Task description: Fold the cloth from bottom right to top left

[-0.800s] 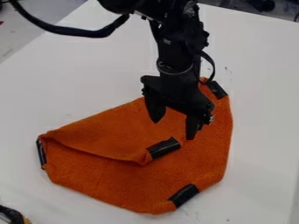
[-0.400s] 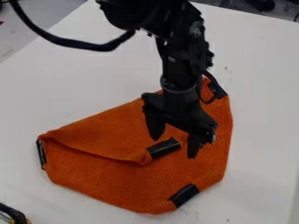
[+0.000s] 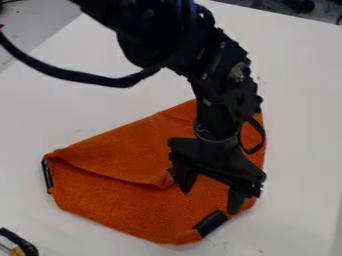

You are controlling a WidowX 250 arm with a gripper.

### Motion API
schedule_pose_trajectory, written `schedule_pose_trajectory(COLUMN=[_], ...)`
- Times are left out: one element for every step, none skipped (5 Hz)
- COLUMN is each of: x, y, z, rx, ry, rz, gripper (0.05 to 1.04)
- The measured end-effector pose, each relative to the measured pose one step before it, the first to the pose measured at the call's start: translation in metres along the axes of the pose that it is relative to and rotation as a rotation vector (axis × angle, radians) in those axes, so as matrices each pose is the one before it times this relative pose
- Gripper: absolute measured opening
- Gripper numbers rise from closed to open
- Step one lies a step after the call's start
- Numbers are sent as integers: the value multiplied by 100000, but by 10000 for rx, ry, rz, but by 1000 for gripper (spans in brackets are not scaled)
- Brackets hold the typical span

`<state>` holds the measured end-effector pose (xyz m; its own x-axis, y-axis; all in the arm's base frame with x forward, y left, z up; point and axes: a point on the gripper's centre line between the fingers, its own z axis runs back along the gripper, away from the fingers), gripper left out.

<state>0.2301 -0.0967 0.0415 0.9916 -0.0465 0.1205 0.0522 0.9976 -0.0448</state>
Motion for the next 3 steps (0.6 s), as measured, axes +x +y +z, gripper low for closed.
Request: schedule_pose_trajectory(x=[-1169, -1091, -102], y=[-1394, -976, -264], z=[-660, -1303, -782], rx=[-395, -367, -41], ry=[-50, 44, -40], rz=[353, 264, 136], gripper=[1000, 1000, 1001])
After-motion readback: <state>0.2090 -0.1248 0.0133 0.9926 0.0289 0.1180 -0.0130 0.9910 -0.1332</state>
